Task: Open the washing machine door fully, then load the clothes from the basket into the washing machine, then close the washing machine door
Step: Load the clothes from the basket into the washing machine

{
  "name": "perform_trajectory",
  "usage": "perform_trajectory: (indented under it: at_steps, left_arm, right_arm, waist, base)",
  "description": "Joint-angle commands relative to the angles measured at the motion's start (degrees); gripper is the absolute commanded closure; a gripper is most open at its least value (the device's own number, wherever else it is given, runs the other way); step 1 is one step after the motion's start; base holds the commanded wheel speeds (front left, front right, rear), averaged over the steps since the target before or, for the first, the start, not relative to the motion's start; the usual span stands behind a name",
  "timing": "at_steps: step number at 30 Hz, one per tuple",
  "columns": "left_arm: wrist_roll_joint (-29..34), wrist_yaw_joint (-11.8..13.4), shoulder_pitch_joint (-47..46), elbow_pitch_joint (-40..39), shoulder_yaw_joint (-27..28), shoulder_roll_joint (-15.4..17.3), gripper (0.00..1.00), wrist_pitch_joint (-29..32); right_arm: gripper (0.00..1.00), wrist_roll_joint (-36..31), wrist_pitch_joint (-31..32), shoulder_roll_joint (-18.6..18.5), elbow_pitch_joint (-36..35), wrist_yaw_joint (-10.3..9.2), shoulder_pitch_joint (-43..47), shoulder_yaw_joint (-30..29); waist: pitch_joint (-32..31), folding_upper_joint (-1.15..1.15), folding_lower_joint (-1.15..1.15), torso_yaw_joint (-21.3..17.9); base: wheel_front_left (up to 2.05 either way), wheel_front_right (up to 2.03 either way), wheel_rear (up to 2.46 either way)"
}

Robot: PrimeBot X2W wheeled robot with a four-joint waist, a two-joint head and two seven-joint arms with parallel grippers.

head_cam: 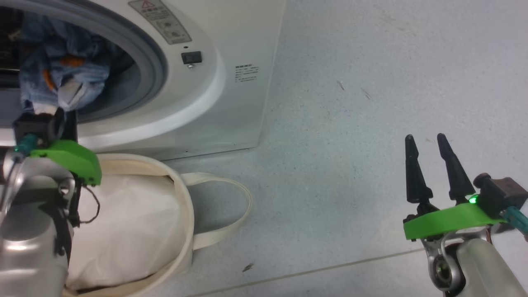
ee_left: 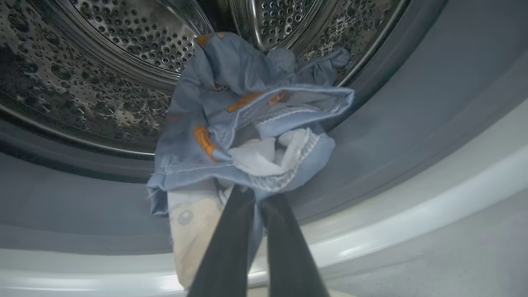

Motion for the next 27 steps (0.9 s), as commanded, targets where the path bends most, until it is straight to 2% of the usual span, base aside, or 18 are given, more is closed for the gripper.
perform_trajectory:
  at_steps: [1, 7, 21, 25, 27]
  left_arm:
    - [-1.1, -0.6, -0.9, -1.8, 2.6, 2.3, 1.0, -0.7]
    - [-5.0, -4.4, -4.4, 0.7, 6.1, 2.5, 1.0, -0.7]
    - [-6.5, -8.9, -21.9, 10.2, 6.9, 5.7, 1.0, -0.7]
    - [-6.5, -9.1, -25.4, 5.6, 7.7, 6.8, 1.0, -0.7]
    - [-6.6, -9.1, -25.8, 0.0, 9.1, 6.9, 1.0, -0.7]
  right_arm:
    - [0.0, -0.3, -0.7, -0.7, -1.4, 0.03, -0.1, 1.2]
    - [0.0, -0.2, -0.7, -1.2, -1.3, 0.03, -0.4, 1.7]
    - [0.0, -1.7, -0.7, -0.3, -3.8, 0.03, -0.5, 1.2]
    - [0.0, -2.1, -0.7, -0.1, -4.8, 0.03, -0.6, 0.2]
    - [0.0, -2.3, -0.7, 0.3, -5.5, 0.03, -0.7, -0.5]
  waist:
    - [-0.2, 0.0, 0.0, 0.2]
    - [0.6, 0.0, 0.0, -0.3]
    - [8.5, 0.0, 0.0, -3.6]
    - [10.5, 0.0, 0.0, -4.3]
    - [11.6, 0.0, 0.0, -4.6]
  base:
    - [0.0, 0.0, 0.0]
    - [0.0, 0.0, 0.0]
    - [0.0, 0.0, 0.0]
    - [0.0, 0.0, 0.0]
    - [0.0, 0.0, 0.0]
